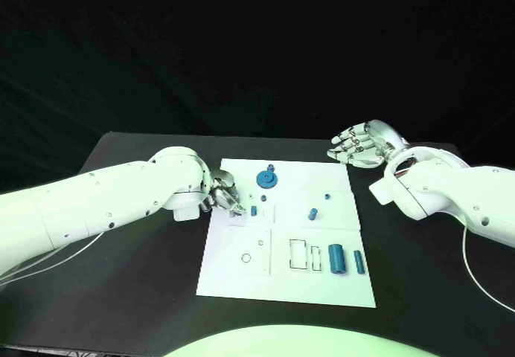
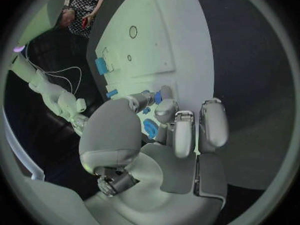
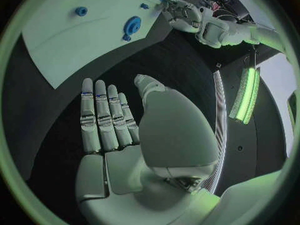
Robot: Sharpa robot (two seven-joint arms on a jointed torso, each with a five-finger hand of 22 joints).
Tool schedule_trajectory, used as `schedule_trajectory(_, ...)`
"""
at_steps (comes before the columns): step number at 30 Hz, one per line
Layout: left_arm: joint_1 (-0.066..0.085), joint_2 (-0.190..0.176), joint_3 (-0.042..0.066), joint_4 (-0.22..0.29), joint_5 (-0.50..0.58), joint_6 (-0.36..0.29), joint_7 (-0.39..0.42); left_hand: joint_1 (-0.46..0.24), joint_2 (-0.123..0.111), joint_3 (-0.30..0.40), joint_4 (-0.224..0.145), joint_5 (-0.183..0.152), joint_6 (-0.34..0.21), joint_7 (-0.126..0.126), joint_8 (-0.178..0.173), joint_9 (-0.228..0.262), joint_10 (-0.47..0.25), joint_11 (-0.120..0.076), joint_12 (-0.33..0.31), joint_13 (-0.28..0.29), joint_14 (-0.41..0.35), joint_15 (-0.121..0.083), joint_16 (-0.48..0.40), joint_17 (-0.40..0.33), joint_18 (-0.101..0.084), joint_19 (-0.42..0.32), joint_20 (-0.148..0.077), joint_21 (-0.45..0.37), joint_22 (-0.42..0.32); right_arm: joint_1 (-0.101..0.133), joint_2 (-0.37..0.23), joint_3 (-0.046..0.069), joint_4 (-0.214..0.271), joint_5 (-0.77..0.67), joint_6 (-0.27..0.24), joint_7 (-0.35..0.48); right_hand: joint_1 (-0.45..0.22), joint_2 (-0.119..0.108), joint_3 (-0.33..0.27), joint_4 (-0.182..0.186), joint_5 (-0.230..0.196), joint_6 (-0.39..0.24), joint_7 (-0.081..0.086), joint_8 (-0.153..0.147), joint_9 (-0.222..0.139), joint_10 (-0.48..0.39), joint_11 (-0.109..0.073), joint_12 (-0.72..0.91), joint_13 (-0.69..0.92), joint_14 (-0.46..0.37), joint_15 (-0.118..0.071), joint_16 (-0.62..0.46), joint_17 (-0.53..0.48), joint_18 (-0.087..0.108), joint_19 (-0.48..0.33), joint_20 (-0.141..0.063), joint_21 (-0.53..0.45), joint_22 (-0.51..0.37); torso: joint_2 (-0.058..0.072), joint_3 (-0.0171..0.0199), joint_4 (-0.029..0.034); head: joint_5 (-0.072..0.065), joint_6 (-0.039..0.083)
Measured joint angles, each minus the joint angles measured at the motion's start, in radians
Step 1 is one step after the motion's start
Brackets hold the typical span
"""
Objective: Assemble the parts on the task board
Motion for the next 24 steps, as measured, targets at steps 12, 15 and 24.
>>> schedule_trajectory(12,0.0,0.008,0.0,-0.01,-0.004,0.003,-0.001,-0.072,-0.013,0.063,-0.077,-0.008,0.017,-0.007,0.006,-0.003,0.008,0.0,0.0,0.007,0.0,0.0,0.0,0.001,0.0,0.0,0.0,0.0,-0.003,0.0,-0.001,0.0,0.001,0.0,0.0,0.0,0.0,0.0,0.0,0.0,0.0,0.0,0.0,0.0,0.0,0.0,0.0,0.0,0.0,0.0,0.0,0.0,0.0,0.0,0.0,0.0,0.0,0.0,0.0,0.0003,-0.0004,-0.002,-0.002)
schedule_trajectory(15,0.0,0.009,0.0,-0.014,-0.004,0.004,-0.002,-0.087,-0.023,0.056,-0.084,-0.008,0.023,-0.012,0.002,-0.004,0.008,0.0,0.0,0.008,0.0,0.0,0.0,0.001,0.0,0.0,0.0,0.0,-0.003,0.0,-0.001,0.0,0.001,0.0,0.0,0.0,0.0,0.0,0.0,0.0,0.0,0.0,0.0,0.0,0.0,0.0,0.0,0.0,0.0,0.0,0.0,0.0,0.0,0.0,0.0,0.0,0.0,0.0,0.0,0.0003,-0.0004,-0.002,-0.002)
schedule_trajectory(24,0.001,0.015,0.001,-0.023,-0.004,0.011,-0.003,-0.104,-0.033,0.048,-0.104,-0.008,0.027,-0.015,0.001,-0.008,0.011,-0.004,0.0,0.01,0.0,0.0,0.0,0.001,0.0,0.0,0.0,0.0,-0.004,0.0,-0.001,0.0,0.001,0.0,0.0,0.0,0.0,0.0,0.0,0.0,0.0,0.0,0.0,0.0,0.0,0.0,0.0,0.0,0.0,0.0,0.0,0.0,0.0,0.0,0.0,0.0,0.0,0.0,0.0,0.0003,-0.0002,-0.002,-0.002)
